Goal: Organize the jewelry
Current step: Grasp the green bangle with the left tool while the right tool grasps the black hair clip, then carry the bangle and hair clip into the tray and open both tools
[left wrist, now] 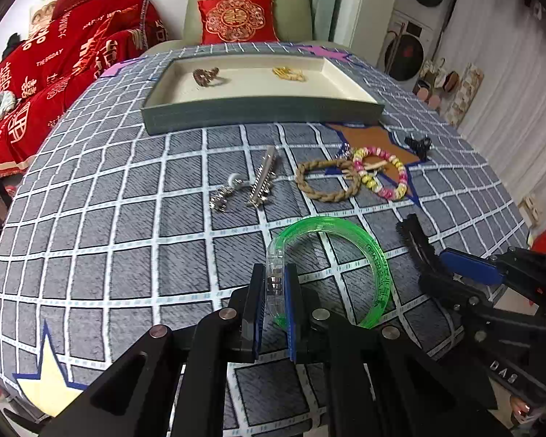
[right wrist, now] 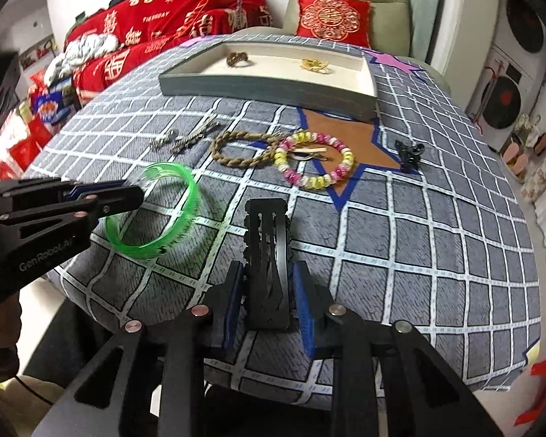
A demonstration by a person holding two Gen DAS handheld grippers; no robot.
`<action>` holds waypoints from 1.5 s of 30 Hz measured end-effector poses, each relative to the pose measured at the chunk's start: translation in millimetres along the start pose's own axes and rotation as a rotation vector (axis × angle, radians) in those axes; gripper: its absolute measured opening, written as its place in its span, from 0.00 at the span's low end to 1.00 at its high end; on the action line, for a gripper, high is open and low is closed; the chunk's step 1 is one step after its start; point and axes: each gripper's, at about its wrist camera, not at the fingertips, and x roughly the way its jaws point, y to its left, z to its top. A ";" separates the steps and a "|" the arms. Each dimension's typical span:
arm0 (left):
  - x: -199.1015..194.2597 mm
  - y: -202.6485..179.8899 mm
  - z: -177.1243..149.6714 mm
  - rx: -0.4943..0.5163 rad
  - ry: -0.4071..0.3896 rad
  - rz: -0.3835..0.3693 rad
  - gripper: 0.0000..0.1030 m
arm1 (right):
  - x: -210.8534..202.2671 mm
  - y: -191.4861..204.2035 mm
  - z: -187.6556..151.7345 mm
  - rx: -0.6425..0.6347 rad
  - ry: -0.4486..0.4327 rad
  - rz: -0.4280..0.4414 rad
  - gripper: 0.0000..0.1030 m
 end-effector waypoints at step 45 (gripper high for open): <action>60.9 60.2 222.1 -0.085 -0.057 0.109 0.17 | 59.2 -82.7 252.5 0.093 -0.049 0.059 0.30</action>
